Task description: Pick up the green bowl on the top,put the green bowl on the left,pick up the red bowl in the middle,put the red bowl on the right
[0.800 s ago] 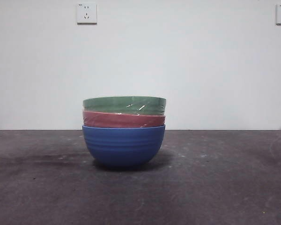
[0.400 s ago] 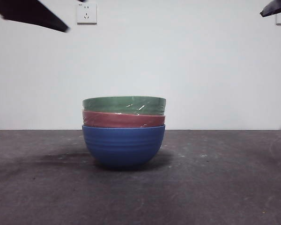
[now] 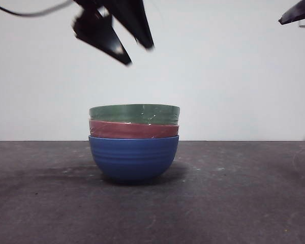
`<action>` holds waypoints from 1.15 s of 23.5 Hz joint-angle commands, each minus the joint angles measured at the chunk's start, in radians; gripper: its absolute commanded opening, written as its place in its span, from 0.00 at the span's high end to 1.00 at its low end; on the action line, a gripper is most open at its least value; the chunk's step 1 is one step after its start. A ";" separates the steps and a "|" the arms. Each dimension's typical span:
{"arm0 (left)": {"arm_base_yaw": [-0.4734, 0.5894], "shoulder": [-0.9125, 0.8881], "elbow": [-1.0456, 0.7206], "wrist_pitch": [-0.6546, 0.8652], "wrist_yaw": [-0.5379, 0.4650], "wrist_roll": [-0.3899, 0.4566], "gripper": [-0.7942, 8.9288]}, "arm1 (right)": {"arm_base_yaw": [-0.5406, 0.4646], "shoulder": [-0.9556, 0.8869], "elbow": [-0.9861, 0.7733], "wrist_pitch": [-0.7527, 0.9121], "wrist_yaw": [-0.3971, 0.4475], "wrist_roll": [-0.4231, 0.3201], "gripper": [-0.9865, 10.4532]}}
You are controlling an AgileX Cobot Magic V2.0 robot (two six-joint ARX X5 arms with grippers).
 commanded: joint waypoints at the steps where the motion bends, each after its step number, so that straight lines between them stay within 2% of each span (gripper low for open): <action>1: -0.019 0.060 0.002 -0.010 -0.027 0.065 0.54 | 0.002 0.002 0.002 -0.010 -0.002 -0.005 0.67; 7: -0.036 0.167 0.002 -0.016 -0.058 0.084 0.56 | 0.002 0.003 0.002 -0.016 -0.002 -0.005 0.67; 11: -0.038 0.180 0.002 -0.012 -0.057 0.098 0.71 | 0.002 0.003 0.002 -0.018 -0.002 -0.005 0.67; 14: -0.038 0.180 0.002 -0.012 -0.058 0.100 0.93 | 0.002 0.003 0.002 -0.018 -0.002 -0.005 0.67; 20: -0.038 0.180 0.015 0.029 -0.057 0.100 0.93 | 0.002 0.003 0.002 -0.019 -0.002 -0.005 0.67; 23: -0.038 0.180 0.084 0.013 -0.058 0.099 0.93 | 0.002 0.003 0.002 -0.018 -0.002 -0.005 0.67; 25: -0.038 0.180 0.185 -0.074 -0.058 0.098 0.93 | 0.002 0.003 0.002 -0.019 -0.002 -0.005 0.67; 27: -0.038 0.180 0.319 -0.232 -0.058 0.089 0.93 | 0.002 0.003 0.002 -0.019 -0.002 -0.005 0.67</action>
